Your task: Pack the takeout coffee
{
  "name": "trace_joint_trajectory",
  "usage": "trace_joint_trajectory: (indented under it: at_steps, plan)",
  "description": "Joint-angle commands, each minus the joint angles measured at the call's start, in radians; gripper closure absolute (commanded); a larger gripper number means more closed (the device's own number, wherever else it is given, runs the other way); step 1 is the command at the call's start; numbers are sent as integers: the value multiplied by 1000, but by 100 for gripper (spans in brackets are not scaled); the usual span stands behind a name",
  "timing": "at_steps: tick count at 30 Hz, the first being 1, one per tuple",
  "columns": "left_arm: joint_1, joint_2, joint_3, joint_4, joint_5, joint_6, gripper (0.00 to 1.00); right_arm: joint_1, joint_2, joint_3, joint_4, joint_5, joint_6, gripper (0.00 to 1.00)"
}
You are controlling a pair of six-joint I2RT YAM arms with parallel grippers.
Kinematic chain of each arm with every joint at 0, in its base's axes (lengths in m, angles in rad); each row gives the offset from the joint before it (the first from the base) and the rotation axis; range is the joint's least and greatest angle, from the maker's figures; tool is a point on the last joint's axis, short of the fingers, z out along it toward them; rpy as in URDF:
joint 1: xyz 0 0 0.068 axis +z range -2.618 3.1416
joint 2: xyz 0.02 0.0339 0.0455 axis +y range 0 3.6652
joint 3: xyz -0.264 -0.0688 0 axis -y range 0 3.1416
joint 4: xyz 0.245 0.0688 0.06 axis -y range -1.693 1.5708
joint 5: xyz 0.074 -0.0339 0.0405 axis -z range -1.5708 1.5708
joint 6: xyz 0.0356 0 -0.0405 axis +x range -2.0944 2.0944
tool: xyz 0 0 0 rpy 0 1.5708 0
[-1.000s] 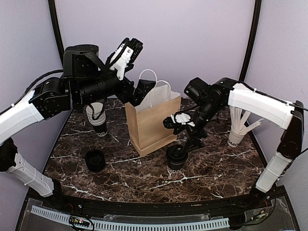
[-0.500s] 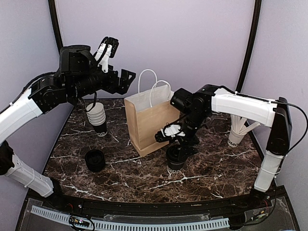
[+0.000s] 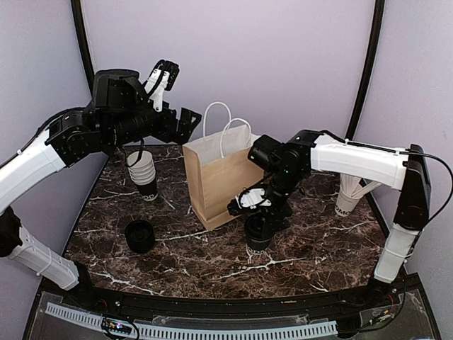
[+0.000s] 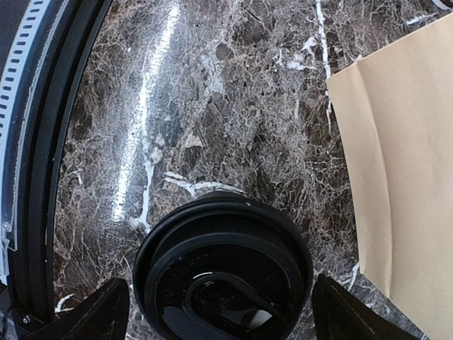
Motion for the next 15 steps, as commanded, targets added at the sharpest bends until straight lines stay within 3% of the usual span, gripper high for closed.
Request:
trace_joint_trajectory:
  at_steps: [1,15]
  plan:
    - [12,5,28,-30,-20,-15,1,15,-39,-9,29,39,15,11]
    - [52,7,30,-71,-15,-65,1,29,-31,-40,44,72,38,21]
